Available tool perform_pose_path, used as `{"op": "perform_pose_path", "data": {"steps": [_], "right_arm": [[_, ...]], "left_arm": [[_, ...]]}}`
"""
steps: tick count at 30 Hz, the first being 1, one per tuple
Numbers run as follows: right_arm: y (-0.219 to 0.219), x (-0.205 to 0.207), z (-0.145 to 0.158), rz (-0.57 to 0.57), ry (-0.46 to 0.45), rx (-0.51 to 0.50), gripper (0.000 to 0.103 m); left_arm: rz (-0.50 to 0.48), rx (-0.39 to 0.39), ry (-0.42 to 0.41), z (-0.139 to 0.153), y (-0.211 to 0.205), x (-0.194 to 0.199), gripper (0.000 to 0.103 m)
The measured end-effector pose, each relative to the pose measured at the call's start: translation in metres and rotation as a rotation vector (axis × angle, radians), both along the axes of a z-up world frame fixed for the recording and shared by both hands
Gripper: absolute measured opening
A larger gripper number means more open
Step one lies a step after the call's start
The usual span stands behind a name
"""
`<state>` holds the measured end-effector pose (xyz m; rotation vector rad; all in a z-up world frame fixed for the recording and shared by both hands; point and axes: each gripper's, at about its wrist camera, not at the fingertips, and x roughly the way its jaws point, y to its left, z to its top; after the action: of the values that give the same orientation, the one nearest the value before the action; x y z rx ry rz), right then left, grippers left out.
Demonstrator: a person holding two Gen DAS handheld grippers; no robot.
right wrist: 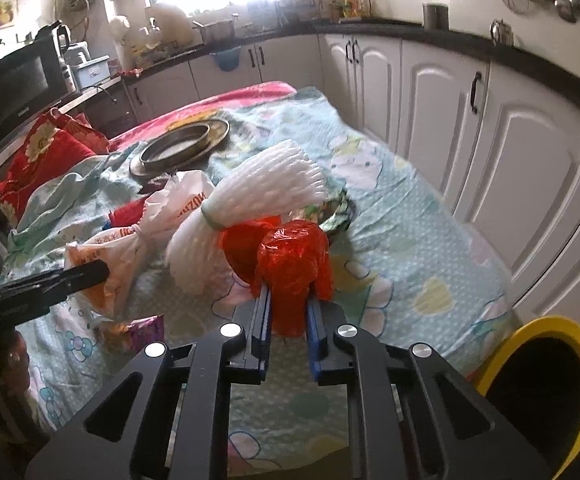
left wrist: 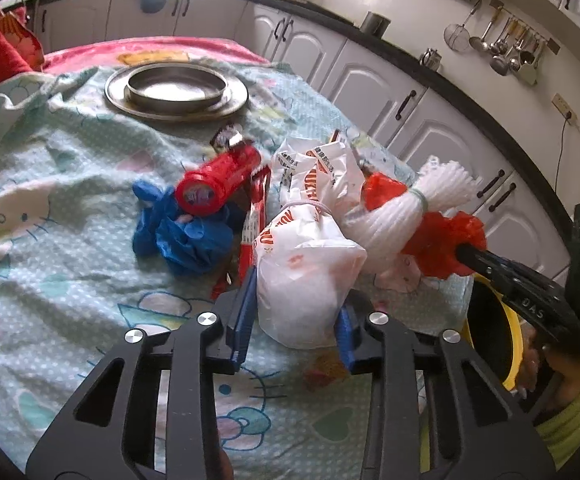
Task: Collect trash
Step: 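Grasp the white printed plastic bag with the left tool while the right tool grasps the red bag, then carry the white bag and red bag over the bin with both tools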
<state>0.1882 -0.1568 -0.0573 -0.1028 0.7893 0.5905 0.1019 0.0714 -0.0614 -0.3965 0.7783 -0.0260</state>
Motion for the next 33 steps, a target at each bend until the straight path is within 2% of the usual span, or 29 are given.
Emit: {"op": "perform_pose_path", "data": {"steps": [7,11,14,16,26,33], "right_arm": [[-0.001,-0.021,0.027,-0.007,-0.176,-0.07,0.014],[0.01,-0.042,0.037,0.002,-0.377,-0.203,0.014],[0.018,-0.053,0.038,0.017,-0.485,-0.284,0.014],[0.017,-0.054,0.038,0.02,-0.492,-0.282,0.014],[-0.01,-0.047,0.052,-0.035,-0.399,-0.163,0.014],[-0.032,-0.05,0.064,-0.087,-0.393,-0.113,0.014]], "left_arm": [[0.04,0.054,-0.114,0.029,0.0,-0.014,0.025],[0.048,0.083,-0.156,0.042,-0.002,-0.017,0.025],[0.046,0.085,-0.166,0.047,-0.003,-0.018,0.025],[0.045,0.085,-0.17,0.048,-0.004,-0.019,0.025],[0.002,0.109,-0.222,0.07,-0.023,-0.017,0.025],[-0.054,0.131,-0.252,0.083,-0.051,-0.007,0.025]]}}
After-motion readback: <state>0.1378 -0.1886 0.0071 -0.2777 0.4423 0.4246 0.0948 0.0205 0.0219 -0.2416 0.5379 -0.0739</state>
